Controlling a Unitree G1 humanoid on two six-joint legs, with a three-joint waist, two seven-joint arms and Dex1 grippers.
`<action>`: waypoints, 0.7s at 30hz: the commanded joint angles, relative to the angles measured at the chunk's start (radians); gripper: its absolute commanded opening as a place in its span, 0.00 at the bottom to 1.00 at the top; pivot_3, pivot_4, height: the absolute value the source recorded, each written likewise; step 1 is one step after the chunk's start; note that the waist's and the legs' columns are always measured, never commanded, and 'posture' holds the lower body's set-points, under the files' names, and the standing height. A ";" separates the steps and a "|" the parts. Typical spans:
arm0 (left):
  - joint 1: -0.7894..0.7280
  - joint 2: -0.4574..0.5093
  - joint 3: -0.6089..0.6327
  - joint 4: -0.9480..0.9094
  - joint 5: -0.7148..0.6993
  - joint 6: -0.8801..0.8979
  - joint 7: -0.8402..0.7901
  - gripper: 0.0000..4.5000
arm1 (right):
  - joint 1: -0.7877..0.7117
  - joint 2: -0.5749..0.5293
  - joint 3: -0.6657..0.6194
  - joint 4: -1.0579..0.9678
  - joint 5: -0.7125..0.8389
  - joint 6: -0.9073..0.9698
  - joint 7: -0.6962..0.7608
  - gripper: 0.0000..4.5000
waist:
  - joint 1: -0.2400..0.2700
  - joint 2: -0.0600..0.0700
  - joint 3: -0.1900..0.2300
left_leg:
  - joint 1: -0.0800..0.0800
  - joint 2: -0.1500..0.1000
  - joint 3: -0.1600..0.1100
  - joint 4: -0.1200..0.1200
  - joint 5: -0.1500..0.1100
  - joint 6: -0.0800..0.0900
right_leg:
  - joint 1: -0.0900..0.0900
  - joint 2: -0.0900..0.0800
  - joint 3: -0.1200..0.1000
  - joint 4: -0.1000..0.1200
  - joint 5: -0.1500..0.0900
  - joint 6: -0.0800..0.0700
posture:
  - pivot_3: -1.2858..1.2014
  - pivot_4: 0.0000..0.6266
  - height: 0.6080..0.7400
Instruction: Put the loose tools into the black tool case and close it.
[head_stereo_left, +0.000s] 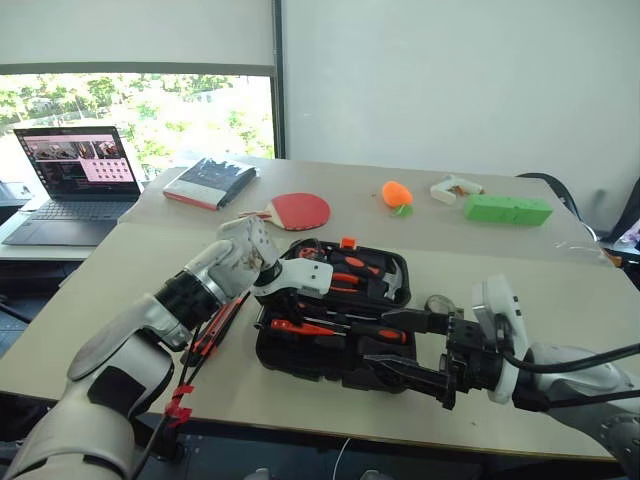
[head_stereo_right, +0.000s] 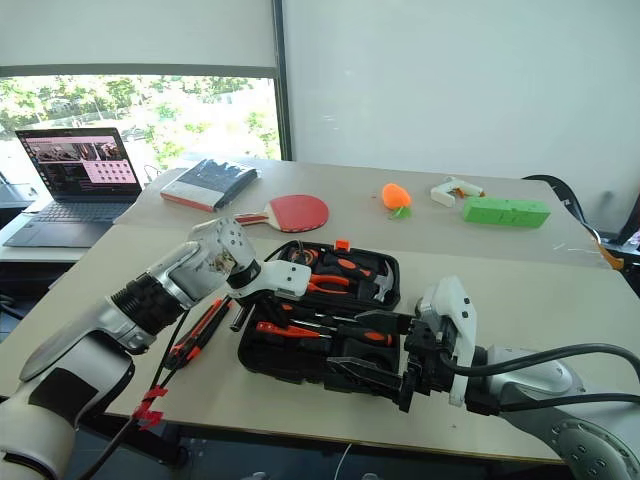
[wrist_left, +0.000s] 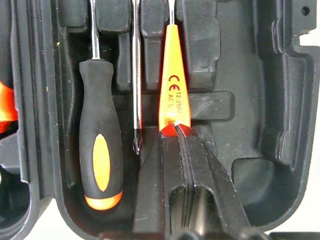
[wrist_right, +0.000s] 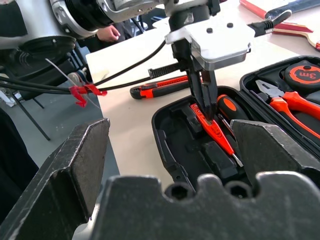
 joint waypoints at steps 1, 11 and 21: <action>0.003 0.004 0.033 -0.029 0.015 -0.005 -0.009 0.00 | -0.010 -0.011 -0.035 -0.012 0.017 -0.018 -0.002 1.00 | 0.000 0.000 0.000 | 0.000 0.000 0.000 0.000 0.000 0.000 | 0.000 0.000 0.000 0.000 0.000 0.000 | 0.52 0.24 0.97; 0.017 -0.019 0.031 0.021 0.051 -0.036 0.017 0.00 | -0.009 -0.006 -0.032 -0.013 0.026 -0.021 -0.013 1.00 | 0.001 0.000 0.000 | 0.000 0.000 0.000 0.000 0.000 0.000 | 0.000 0.000 0.000 0.000 0.000 0.000 | 0.52 0.24 0.97; 0.054 -0.028 0.034 0.010 0.070 -0.040 0.002 0.00 | -0.006 -0.008 -0.041 -0.013 0.050 -0.022 -0.022 1.00 | 0.001 0.001 -0.001 | 0.006 0.000 0.000 0.000 0.000 0.000 | 0.007 0.000 0.000 0.000 0.000 0.000 | 0.52 0.24 0.97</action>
